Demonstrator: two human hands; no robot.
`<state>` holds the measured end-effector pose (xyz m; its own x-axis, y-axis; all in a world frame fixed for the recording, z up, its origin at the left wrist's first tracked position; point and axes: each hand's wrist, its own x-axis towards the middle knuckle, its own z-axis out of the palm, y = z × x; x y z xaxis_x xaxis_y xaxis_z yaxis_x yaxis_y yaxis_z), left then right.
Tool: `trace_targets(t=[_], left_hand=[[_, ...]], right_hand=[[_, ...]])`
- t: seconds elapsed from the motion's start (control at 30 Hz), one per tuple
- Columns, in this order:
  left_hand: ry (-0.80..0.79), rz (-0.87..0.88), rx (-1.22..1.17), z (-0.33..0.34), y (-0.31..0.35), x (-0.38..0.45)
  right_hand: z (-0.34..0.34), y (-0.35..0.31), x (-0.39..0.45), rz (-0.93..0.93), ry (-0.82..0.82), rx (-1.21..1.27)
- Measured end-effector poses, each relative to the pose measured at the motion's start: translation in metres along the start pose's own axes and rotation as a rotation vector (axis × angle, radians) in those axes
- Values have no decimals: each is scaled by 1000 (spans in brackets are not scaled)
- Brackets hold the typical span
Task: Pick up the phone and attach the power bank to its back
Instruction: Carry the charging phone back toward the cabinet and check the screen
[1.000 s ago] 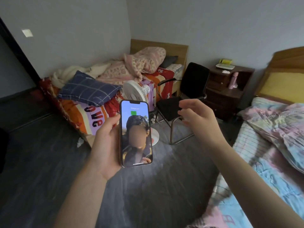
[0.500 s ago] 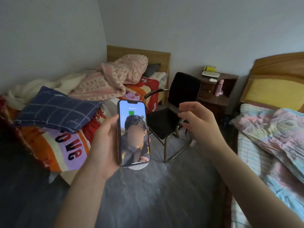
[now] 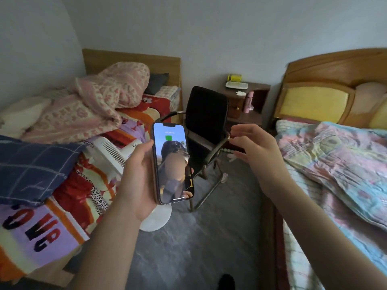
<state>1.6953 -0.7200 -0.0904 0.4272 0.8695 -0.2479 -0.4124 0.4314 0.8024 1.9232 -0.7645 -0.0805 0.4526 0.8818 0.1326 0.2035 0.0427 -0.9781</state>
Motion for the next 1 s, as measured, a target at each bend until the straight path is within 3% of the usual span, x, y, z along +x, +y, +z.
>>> trace_targets(t=[0.33,0.57,1.0], left_hand=[[-41,-40,-3,92,-3,165],[-162,-44,54,161,-10,270],[-237,-74,65,213,-15,429]], right_hand=[[-77,24,146,-9,116,39],[-143,36,241,-19,162,31],[-182,75,380,12,206,0]])
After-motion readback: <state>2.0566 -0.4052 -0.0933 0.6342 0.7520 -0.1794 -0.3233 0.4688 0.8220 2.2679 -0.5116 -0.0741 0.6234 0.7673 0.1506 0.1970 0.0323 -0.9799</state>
